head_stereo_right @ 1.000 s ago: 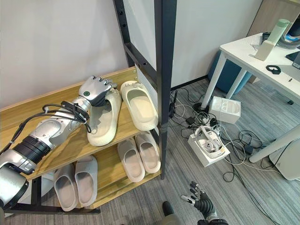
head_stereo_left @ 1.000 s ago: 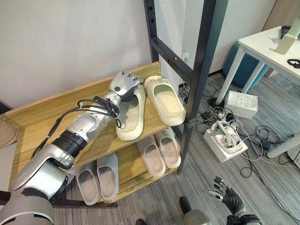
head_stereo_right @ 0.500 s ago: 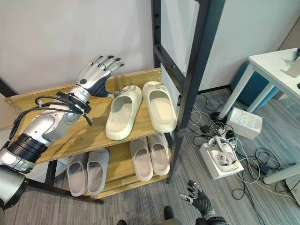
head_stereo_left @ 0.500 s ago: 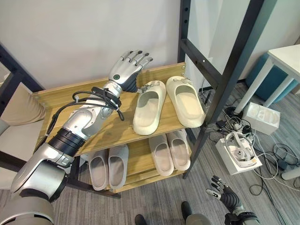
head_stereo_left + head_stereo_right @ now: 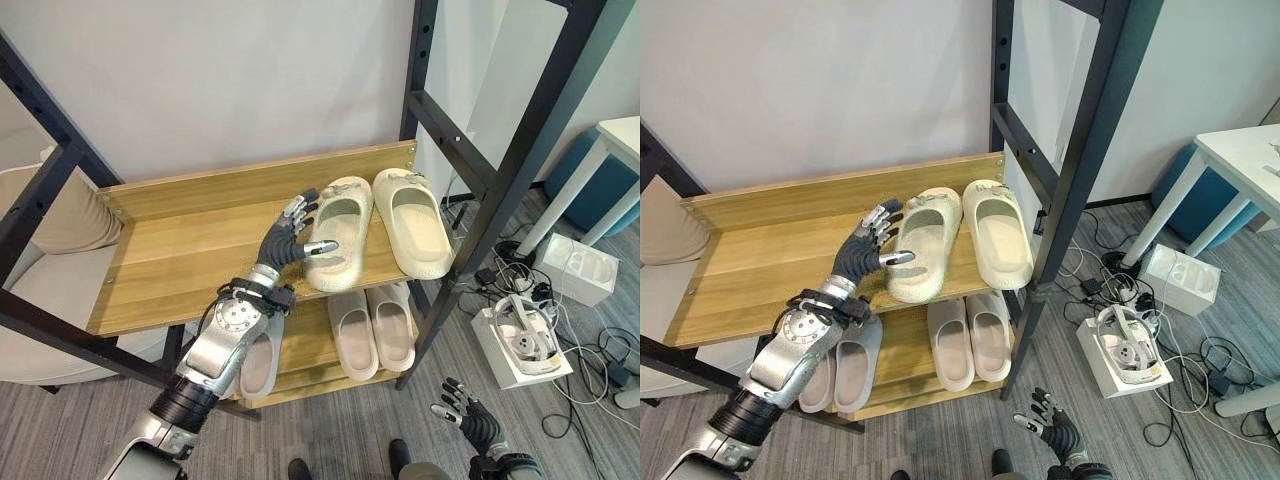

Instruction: Arrange the slippers neatly on the shoe rack.

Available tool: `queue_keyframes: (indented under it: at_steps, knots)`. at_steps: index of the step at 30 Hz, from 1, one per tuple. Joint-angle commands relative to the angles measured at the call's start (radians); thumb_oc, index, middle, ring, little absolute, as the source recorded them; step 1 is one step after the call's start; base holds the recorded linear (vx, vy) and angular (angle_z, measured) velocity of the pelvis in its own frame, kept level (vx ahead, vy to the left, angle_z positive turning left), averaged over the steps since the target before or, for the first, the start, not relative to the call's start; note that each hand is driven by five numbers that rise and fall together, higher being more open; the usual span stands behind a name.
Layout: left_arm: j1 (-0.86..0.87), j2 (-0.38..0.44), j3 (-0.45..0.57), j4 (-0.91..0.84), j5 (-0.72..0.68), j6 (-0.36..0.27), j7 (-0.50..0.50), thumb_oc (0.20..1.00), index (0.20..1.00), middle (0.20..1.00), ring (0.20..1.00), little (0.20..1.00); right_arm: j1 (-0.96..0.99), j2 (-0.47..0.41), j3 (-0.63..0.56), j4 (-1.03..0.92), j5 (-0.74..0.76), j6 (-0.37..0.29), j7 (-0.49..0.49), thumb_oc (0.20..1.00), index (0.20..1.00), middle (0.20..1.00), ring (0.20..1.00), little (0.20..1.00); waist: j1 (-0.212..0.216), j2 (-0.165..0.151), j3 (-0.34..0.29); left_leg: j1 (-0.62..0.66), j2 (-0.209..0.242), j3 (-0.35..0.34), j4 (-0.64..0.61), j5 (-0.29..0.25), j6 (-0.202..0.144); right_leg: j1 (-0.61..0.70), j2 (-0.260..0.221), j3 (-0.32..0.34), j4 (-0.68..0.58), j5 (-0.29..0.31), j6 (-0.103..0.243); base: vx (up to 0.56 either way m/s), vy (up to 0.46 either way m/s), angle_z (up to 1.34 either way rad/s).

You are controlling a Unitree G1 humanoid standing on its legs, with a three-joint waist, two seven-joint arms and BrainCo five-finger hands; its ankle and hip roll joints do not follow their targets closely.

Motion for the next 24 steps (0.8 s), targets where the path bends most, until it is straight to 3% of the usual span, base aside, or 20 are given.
queue_keyframes:
  at_steps: [1,8,18,24]
  knots:
    - [-0.075,0.064,-0.013,-0.017,-0.15,0.005,-0.031,1.0,1.0,1.0,1.0,1.0,0.014,-0.026,-0.015,-0.106,-0.009,-0.013,0.013,1.0,1.0,1.0,1.0,1.0,-0.009,-0.019,-0.001,0.064,0.029,-0.052,-0.006,-0.082,-0.043,-0.02,-0.028,-0.047,0.0,-0.008,0.063,0.0,0.0,0.0]
    - [-0.075,0.12,-0.074,-0.088,-0.207,0.04,-0.062,1.0,1.0,1.0,1.0,1.0,0.036,-0.036,-0.007,-0.112,-0.005,-0.004,0.034,1.0,1.0,1.0,1.0,1.0,-0.017,-0.018,-0.003,0.068,0.029,-0.046,-0.006,-0.082,-0.042,-0.021,-0.027,-0.041,0.0,-0.007,0.065,0.0,0.0,0.0]
    - [-0.294,-0.104,-0.162,0.15,-0.071,0.043,-0.013,1.0,1.0,1.0,1.0,1.0,0.002,-0.026,0.021,-0.082,0.002,0.003,0.022,1.0,1.0,1.0,1.0,1.0,-0.05,-0.019,0.004,0.061,0.027,-0.049,-0.006,-0.08,-0.041,-0.027,-0.028,-0.04,0.0,-0.009,0.064,0.0,-0.001,0.01]
    - [-0.347,-0.161,-0.169,0.226,-0.005,0.04,0.004,1.0,1.0,1.0,1.0,1.0,0.001,-0.03,0.018,-0.073,0.005,-0.001,0.017,1.0,1.0,1.0,1.0,1.0,-0.066,-0.021,0.005,0.063,0.03,-0.041,-0.006,-0.082,-0.041,-0.034,-0.025,-0.029,0.0,-0.007,0.065,0.0,-0.003,0.02]
